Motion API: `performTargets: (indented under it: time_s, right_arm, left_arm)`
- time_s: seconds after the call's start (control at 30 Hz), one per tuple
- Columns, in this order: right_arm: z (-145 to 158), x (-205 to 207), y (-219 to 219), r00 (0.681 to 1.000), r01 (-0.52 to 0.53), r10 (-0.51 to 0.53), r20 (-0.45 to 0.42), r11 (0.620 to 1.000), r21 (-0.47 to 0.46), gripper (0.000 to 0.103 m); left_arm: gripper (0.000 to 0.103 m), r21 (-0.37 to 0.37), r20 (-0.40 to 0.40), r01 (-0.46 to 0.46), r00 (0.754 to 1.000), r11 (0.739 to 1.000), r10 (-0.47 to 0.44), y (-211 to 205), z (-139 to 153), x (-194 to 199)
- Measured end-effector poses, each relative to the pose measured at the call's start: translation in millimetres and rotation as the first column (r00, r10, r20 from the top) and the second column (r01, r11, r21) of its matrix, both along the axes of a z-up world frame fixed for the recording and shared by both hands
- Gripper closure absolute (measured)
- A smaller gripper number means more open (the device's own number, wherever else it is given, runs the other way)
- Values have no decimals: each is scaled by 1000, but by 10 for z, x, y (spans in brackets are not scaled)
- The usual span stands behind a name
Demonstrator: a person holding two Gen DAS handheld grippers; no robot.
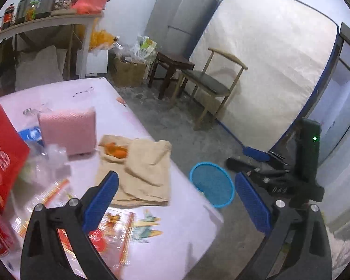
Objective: Collect trash
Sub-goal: 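Move both tools back to the beige cloth on the table, then grasp the orange peels with the left tool while the right tool grasps the beige cloth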
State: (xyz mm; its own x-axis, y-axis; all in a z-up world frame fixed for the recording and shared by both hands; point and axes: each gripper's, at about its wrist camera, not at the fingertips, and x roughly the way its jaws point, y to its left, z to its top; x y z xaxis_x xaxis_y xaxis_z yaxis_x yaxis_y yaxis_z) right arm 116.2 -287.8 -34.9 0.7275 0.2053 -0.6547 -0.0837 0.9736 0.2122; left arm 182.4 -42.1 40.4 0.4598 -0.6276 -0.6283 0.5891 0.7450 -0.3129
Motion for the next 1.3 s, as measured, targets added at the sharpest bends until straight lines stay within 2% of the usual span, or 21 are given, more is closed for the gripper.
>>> performTargets:
  time_s: [0.17,0.23,0.37,0.53,0.67,0.73,0.83,1.03,1.1,1.3]
  right_arm:
    - [-118,371,530,986,-163,163,-28,986,-11,8]
    - [-153,457,678,975,-219,218,-35,975,-33,8]
    - [-244,649,898,950,-311,307,-56,946,-89,8]
    - [-349,802,925,927,-372,363,-97,922,-109,13]
    - [-478,860,925,913,-392,373,-164,913,-110,32]
    - [-469,810,942,915,-392,372,-156,910,-133,35]
    - [-454,747,964,920,-383,359,-159,911,-155,50]
    - [-437,634,849,925,-359,340,-168,928,-101,80]
    - [-436,615,822,924,-359,342,-173,930,-79,85]
    - [-421,483,859,913,-385,366,-179,919,-86,85]
  left_arm:
    - [6,119,36,19,999,993,-23,37,-46,298]
    - [12,162,35,45,998,986,-51,-17,-110,443]
    - [36,234,8,82,996,969,-86,-98,-266,678]
    - [48,301,9,110,993,947,-118,-191,-429,752]
    - [50,309,-13,121,992,943,-123,-208,-524,782]
    - [50,315,-16,121,992,941,-122,-213,-543,783]
    - [50,319,-19,123,992,940,-124,-213,-566,790]
    - [50,329,-27,120,993,937,-118,-265,-618,823]
    - [50,348,-24,119,993,930,-118,-291,-658,820]
    - [54,399,-12,119,992,909,-125,-378,-746,830]
